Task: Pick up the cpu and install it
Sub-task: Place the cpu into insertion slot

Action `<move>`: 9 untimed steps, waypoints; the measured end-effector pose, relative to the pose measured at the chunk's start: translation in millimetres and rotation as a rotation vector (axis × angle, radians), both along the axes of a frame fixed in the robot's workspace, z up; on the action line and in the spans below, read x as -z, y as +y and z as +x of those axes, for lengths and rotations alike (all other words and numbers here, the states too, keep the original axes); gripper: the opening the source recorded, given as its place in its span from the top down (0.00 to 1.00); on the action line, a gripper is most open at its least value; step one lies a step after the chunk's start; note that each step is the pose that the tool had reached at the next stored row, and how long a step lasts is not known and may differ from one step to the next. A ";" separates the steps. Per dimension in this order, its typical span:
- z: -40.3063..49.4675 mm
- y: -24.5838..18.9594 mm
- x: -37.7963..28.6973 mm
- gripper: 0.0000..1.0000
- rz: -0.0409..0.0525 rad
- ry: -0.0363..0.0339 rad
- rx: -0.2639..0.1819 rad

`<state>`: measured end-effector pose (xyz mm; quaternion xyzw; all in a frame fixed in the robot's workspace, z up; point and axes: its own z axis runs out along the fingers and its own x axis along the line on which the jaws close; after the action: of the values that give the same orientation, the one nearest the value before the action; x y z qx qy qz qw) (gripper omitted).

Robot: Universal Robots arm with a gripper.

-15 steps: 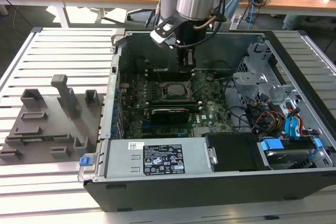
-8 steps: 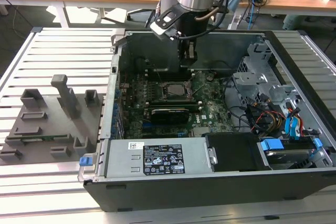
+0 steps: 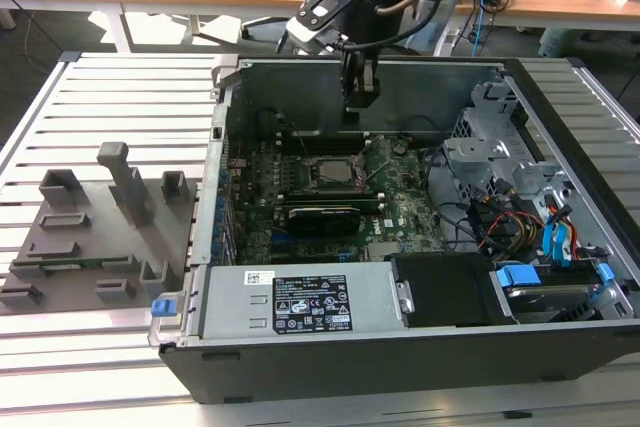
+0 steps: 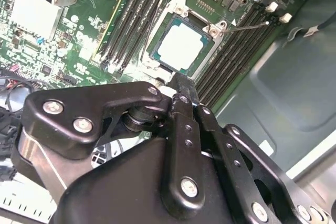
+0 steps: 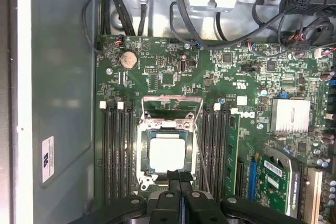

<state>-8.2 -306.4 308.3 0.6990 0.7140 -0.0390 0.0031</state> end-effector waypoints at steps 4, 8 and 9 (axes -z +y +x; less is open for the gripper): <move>0.0 0.0 -7.3 0.89 0.0002 -0.0001 0.000; 0.0 0.0 -7.5 0.89 0.0001 -0.0001 0.000; 0.0 0.0 -7.5 0.89 0.0001 -0.0001 0.000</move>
<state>-8.2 -306.4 315.7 0.6990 0.7140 -0.0389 0.0031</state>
